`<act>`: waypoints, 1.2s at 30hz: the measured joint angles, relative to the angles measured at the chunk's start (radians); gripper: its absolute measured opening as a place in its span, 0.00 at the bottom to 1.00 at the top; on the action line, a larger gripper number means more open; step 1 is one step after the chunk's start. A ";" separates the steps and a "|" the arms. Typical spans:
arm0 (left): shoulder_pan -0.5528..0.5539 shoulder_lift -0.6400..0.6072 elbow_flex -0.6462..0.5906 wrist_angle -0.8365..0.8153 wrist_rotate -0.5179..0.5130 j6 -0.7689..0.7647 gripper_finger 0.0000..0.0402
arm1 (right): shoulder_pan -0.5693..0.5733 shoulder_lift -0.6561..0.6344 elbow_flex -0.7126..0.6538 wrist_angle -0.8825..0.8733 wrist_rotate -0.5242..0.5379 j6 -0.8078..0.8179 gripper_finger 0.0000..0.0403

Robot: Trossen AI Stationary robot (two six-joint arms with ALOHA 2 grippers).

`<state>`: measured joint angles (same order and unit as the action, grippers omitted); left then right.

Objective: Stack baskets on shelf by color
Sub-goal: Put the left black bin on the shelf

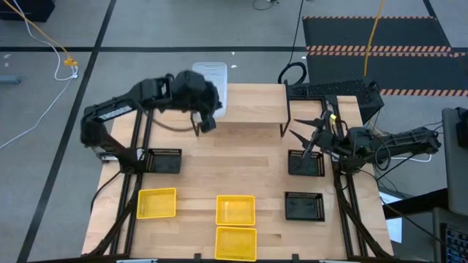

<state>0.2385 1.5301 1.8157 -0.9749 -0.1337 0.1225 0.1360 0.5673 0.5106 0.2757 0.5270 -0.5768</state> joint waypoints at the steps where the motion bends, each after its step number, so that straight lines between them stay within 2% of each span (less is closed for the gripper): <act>1: -0.013 -0.027 -0.069 0.068 0.000 -0.001 0.12 | 0.000 0.006 0.014 -0.036 0.000 0.028 0.42; 6: -0.099 -0.155 -0.389 0.336 -0.002 -0.026 0.12 | -0.013 0.066 0.078 -0.194 0.000 0.166 0.42; 8: -0.149 -0.194 -0.481 0.359 -0.005 -0.038 0.12 | -0.019 0.099 0.085 -0.199 0.000 0.182 0.42; 10: -0.204 -0.223 -0.544 0.379 -0.057 -0.053 0.12 | -0.027 0.125 0.085 -0.184 -0.003 0.177 0.42; 12: -0.251 -0.257 -0.598 0.370 -0.157 -0.085 0.12 | -0.034 0.147 0.085 -0.163 -0.003 0.171 0.42; 16: -0.294 -0.300 -0.667 0.369 -0.354 -0.183 0.12 | -0.061 0.165 0.087 -0.079 -0.003 0.170 0.42; 19: -0.287 -0.317 -0.702 0.380 -0.413 -0.222 0.12 | -0.092 0.165 0.087 -0.003 -0.001 0.243 0.42; 22: -0.269 -0.326 -0.751 0.400 -0.431 -0.235 0.12 | -0.129 0.164 0.087 -0.009 -0.001 0.351 0.42; 26: -0.250 -0.325 -0.845 0.485 -0.431 -0.259 0.12 | -0.172 0.183 0.087 -0.118 -0.004 0.464 0.42; 31: -0.258 -0.323 -0.966 0.564 -0.425 -0.492 0.12 | -0.183 0.230 0.077 -0.127 -0.007 0.487 0.42; 36: -0.300 -0.324 -0.953 0.475 -0.425 -0.672 0.12 | -0.182 0.265 0.071 -0.074 -0.016 0.487 0.42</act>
<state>-0.0612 1.2060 0.8624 -0.4995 -0.5591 -0.5499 -0.0463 0.8323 0.5819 0.2018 0.5108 -0.0903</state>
